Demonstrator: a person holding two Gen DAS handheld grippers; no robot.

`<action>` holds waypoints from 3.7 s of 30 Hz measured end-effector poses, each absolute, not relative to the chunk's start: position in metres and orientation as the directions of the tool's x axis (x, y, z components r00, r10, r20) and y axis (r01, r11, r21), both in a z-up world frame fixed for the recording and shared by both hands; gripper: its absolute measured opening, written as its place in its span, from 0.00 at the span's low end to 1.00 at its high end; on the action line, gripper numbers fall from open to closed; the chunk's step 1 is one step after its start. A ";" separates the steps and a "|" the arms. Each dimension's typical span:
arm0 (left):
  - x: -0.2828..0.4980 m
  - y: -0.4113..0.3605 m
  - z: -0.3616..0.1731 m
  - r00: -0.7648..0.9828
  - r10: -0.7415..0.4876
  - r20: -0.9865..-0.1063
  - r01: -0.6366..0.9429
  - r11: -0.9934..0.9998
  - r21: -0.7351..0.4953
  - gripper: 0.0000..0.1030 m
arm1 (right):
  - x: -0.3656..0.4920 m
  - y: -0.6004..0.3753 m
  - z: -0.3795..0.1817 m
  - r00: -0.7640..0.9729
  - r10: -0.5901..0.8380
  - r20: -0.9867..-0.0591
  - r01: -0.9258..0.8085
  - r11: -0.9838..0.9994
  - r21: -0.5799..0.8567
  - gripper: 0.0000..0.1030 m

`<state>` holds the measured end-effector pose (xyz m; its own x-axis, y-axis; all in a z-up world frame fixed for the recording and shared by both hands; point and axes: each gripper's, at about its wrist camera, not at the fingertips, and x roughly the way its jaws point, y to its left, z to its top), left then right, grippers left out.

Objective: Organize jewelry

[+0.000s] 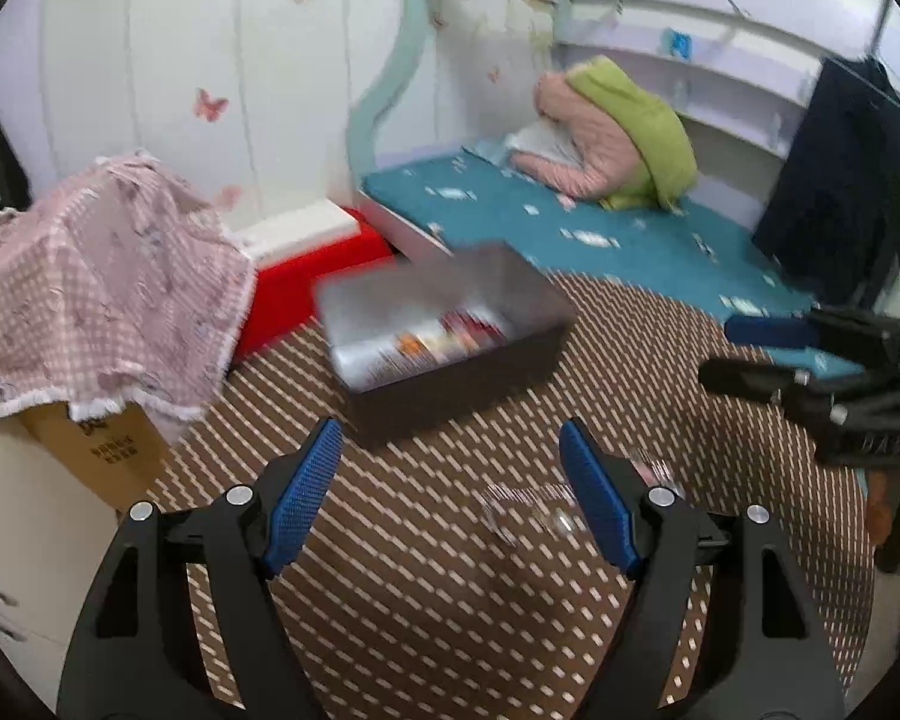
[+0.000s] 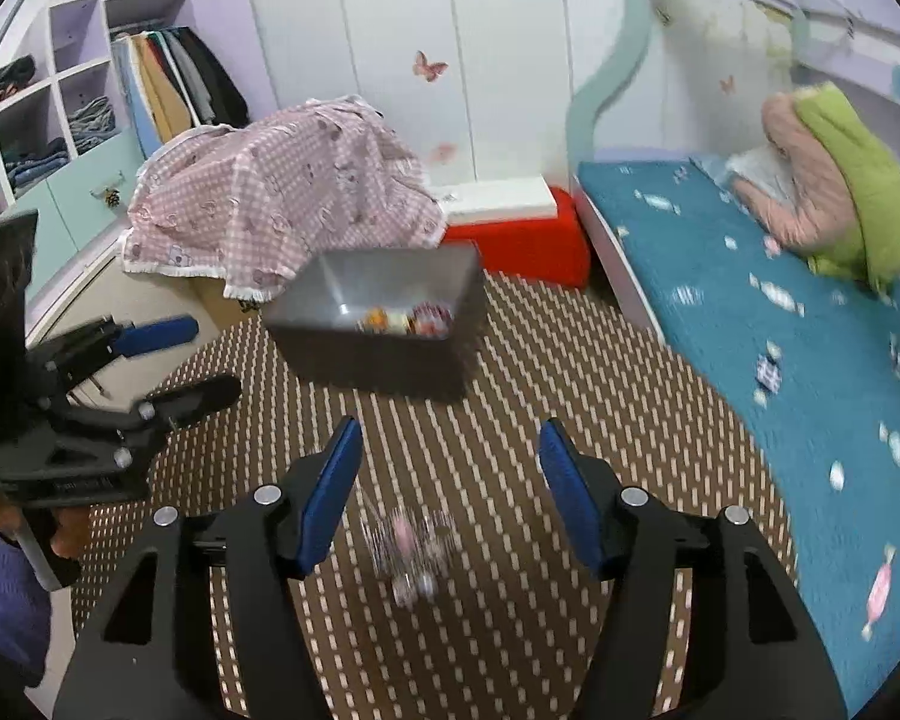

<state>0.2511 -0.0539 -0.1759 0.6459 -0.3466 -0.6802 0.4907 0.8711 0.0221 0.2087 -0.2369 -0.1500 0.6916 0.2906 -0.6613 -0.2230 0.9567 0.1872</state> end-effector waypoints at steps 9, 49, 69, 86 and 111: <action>0.224 -0.089 -0.224 0.581 -0.354 -0.733 0.558 0.829 0.041 0.65 | 0.187 -0.254 -0.189 0.643 0.322 -0.695 -0.179 0.945 0.273 0.62; 0.240 -0.085 -0.236 0.495 -0.412 -0.765 0.603 0.797 -0.039 0.15 | 0.215 -0.187 -0.194 0.570 0.292 -0.768 -0.338 0.935 0.106 0.30; 0.245 -0.043 -0.192 0.490 -0.510 -0.707 0.594 0.789 -0.157 0.15 | 0.210 -0.206 -0.143 0.620 0.364 -0.695 -0.309 0.927 0.210 0.04; 0.255 -0.039 -0.183 0.491 -0.511 -0.706 0.584 0.794 -0.169 0.15 | 0.233 -0.183 -0.186 0.519 0.302 -0.800 -0.312 0.938 0.152 0.25; 0.255 -0.031 -0.189 0.471 -0.525 -0.708 0.584 0.788 -0.195 0.15 | 0.226 -0.182 -0.192 0.543 0.335 -0.770 -0.340 0.926 0.164 0.01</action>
